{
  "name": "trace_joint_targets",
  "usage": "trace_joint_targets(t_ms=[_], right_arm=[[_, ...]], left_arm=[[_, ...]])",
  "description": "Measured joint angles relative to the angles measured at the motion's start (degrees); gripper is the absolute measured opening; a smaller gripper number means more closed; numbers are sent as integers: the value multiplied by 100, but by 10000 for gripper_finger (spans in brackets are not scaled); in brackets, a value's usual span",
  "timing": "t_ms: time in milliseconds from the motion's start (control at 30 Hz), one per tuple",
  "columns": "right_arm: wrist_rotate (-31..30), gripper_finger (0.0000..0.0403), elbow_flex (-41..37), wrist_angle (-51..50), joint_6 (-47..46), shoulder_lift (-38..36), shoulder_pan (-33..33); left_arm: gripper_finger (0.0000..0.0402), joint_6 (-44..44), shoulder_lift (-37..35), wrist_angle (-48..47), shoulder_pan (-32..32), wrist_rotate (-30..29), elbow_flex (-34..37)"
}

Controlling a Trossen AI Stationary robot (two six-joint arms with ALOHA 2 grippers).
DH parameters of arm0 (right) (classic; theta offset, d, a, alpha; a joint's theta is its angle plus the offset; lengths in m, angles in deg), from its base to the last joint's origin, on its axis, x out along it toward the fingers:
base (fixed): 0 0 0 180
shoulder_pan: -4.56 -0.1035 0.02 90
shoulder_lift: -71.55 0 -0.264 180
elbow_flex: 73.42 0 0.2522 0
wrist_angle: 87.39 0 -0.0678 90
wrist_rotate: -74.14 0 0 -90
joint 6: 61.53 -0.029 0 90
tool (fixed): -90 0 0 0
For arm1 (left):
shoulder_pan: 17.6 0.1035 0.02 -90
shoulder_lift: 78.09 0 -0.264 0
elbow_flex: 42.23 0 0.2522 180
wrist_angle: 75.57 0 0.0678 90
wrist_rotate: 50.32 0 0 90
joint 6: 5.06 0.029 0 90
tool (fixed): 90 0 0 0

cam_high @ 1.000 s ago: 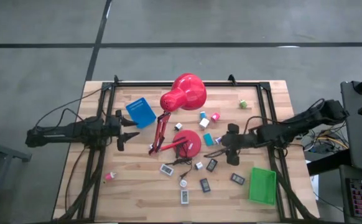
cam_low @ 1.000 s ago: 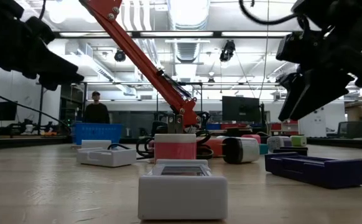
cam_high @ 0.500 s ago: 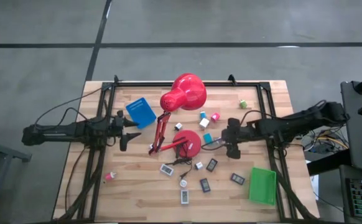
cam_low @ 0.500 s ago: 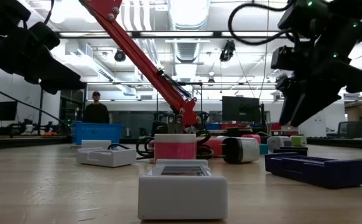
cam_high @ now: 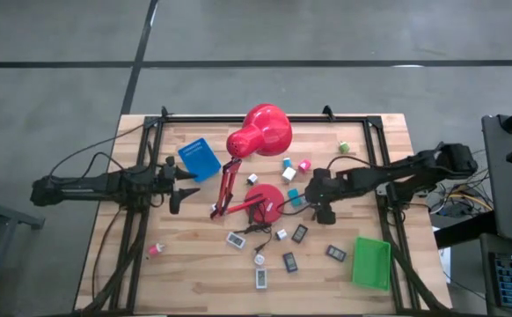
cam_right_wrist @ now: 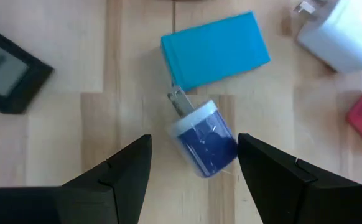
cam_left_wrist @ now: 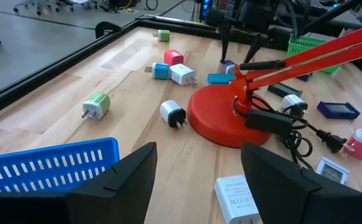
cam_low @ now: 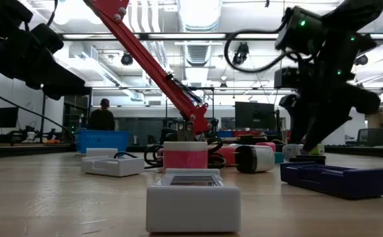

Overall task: Pick & Place Office items
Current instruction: Put the purple charger adapter into the blue bin

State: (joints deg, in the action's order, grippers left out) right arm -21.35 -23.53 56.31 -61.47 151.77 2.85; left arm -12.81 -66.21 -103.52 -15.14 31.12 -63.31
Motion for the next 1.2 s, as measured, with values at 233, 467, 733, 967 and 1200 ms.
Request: trace_joint_targets(t_ms=[233,467,733,967,1200], right_arm=[[7,231,67,39,203,433,58],[10,231,217,61,266,501,60],[-2,203,259,93,126,506,62],[104,121,232,90,-61,504,62],[124,121,213,79,-287,501,47]], left_arm=[[238,0,0,0,2,0,0],[239,0,9,-2,2,-2,4],[238,0,11,-2,0,-2,7],[238,32,11,-2,2,-2,9],[238,39,11,-2,2,-3,11]])
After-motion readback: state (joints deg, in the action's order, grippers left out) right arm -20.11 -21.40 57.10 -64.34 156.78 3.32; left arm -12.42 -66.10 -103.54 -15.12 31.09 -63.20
